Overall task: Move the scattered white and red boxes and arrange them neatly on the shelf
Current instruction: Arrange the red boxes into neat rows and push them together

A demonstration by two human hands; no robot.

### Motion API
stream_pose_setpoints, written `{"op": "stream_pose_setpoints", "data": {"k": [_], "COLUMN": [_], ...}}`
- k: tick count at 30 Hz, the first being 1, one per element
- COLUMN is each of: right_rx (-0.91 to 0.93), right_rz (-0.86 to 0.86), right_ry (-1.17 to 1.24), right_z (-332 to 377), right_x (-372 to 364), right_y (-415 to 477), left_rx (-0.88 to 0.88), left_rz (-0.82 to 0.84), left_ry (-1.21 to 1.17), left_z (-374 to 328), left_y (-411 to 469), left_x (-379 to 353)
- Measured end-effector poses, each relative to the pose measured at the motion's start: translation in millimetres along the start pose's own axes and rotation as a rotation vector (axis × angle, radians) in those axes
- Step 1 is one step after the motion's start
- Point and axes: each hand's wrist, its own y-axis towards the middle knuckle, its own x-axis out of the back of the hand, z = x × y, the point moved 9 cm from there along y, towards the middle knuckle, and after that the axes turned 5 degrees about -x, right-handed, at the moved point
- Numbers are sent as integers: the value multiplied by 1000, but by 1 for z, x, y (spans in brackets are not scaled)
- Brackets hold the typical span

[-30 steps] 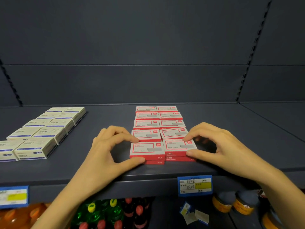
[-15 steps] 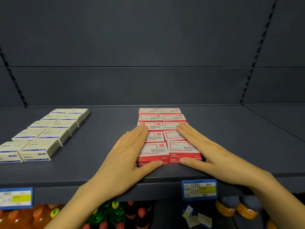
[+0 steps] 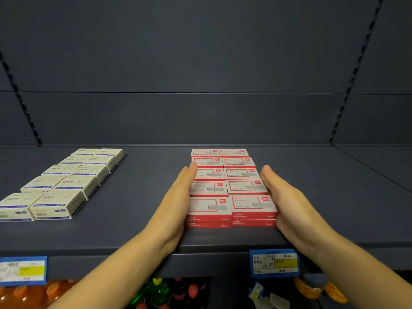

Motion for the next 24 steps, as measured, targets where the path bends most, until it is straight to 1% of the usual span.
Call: {"op": "stream_pose_setpoints", "data": {"k": [3, 6, 8, 10, 13, 15, 16, 18, 20, 22, 24], "right_rx": [20, 11, 14, 7, -4, 4, 7, 25, 47, 34, -12], "right_rz": [41, -32, -46, -29, 0, 2, -27, -91, -130, -171, -182], "right_ry": [18, 17, 11, -24, -48, 5, 6, -44, -87, -87, -38], "right_z": [4, 14, 17, 14, 14, 19, 24, 35, 47, 54, 52], "right_x": [0, 8, 7, 4, 1, 6, 12, 21, 21, 22, 21], "right_y": [6, 13, 18, 20, 24, 31, 36, 47, 59, 76, 91], "left_rx": [-35, 1, 6, 20, 44, 57, 57, 8, 17, 83, 115], "left_rz": [46, 32, 42, 56, 74, 54, 8, -88, -137, -135, -122], "left_ry": [-17, 32, 33, 24, 74, 113, 126, 183, 224, 213, 209], "left_z": [-1, -3, -7, -5, -3, -8, -15, -28, -34, -26, -19], "left_y": [10, 19, 21, 22, 27, 31, 36, 52, 68, 83, 95], "left_x": [4, 11, 9, 5, 5, 12, 16, 29, 35, 37, 35]}}
